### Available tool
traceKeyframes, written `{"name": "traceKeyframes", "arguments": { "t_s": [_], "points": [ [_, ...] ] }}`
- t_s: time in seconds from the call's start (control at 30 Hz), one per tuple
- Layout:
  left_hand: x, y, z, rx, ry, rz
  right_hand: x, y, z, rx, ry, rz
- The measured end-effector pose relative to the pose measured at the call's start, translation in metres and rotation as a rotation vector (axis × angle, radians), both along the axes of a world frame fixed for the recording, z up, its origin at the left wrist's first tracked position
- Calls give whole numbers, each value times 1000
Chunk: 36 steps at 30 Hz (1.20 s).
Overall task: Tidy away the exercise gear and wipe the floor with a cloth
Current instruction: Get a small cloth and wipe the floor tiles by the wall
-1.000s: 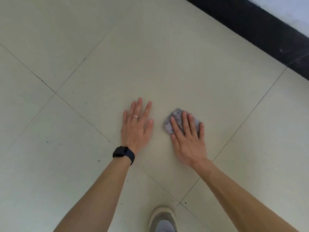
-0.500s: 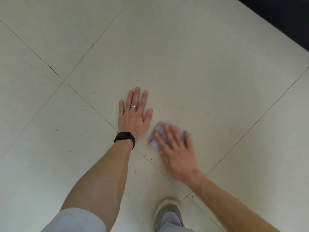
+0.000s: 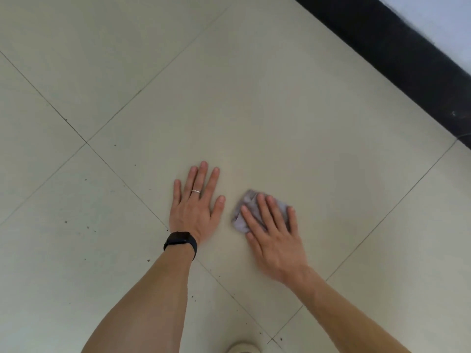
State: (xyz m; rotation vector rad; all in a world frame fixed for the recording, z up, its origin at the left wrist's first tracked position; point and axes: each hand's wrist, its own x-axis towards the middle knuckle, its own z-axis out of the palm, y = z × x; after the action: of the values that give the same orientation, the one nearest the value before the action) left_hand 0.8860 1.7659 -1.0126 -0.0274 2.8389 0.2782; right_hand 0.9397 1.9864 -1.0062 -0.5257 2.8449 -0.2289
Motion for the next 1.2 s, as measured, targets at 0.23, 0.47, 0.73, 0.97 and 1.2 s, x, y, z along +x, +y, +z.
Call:
{"name": "traceKeyframes", "arguments": {
  "t_s": [0.23,0.47,0.73,0.97,1.2],
  "points": [
    [1,1,-3,-22,6,7,-106,38,-15,33,20,-385],
    [-2,0,3,-19,-49,-8,-81,44,-2,40,-93,-164],
    [1,1,-5,-24,8,-4,-260,145,6,-78,-167,-862],
    [2,0,-8,-38,43,-6,-294,119,-1,-73,-73,-1033],
    [1,0,-5,-25,28,-9,-207,19,-1,16,-42,-349]
  ]
}}
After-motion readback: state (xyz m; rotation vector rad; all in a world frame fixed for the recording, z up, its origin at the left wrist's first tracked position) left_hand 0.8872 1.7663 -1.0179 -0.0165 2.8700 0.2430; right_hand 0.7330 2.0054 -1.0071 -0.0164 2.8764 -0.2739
